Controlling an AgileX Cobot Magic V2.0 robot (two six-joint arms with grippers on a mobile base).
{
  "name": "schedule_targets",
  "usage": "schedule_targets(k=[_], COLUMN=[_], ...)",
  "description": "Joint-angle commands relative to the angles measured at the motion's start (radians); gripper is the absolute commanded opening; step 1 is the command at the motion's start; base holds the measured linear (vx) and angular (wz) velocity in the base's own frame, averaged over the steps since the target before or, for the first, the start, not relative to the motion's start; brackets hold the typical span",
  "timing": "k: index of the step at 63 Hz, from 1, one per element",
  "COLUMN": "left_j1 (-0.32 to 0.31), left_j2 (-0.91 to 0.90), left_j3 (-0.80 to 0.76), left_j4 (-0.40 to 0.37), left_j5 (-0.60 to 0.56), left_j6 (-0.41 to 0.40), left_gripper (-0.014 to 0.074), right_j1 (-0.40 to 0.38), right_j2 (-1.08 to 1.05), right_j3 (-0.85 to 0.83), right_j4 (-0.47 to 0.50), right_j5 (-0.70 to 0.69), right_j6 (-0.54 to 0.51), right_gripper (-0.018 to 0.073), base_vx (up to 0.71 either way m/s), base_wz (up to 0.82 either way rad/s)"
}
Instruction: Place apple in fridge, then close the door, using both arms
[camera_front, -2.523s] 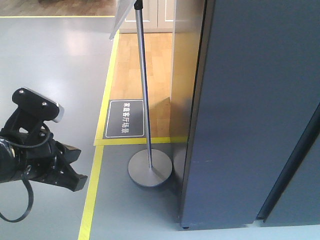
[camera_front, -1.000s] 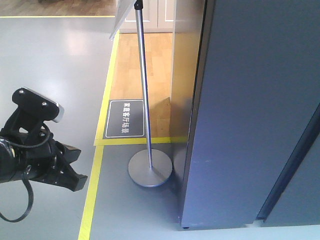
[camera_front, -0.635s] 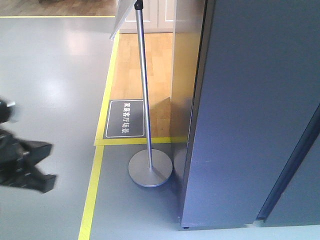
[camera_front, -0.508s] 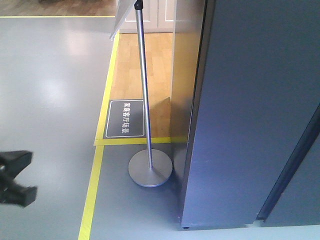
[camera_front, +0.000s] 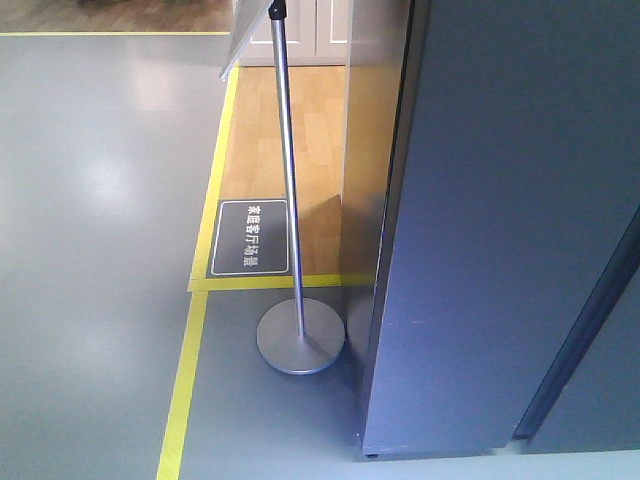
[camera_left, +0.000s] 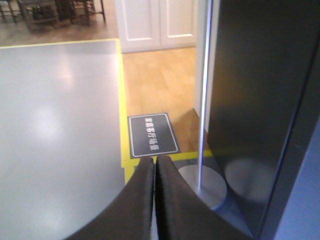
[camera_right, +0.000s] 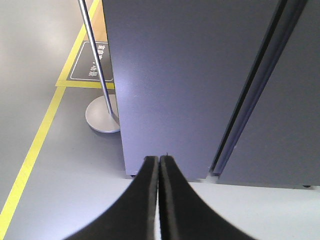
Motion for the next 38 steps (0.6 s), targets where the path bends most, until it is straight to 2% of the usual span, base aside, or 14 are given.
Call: schedule_targets(k=[1,15,38], left_j1=[0.034,0.078,0.080], left_j2=[-0.077,-0.223,-0.219], left_j3=[0.021,0.105,0.119], left_j4=[-0.012,-0.012,0.009], left_j5=[-0.088,-0.130,-0.156], left_j6=[-0.004,-0.004,0.000], left_gripper=[-0.0006,-0.0006,-0.0006], right_j1=[0.002,0.002,0.002], right_j2=[0.017,0.017,0.017], right_j3=[-0.022,-0.022,-0.022], right_j4=[-0.003,-0.003,-0.003], right_j5=[-0.066,-0.063,-0.062], right_j6=[-0.004,-0.004,-0.005], right_gripper=[0.0004,0.0004,0.0004], base_vx=[0.00,0.00,0.00], base_wz=[0.00,0.00,0.00])
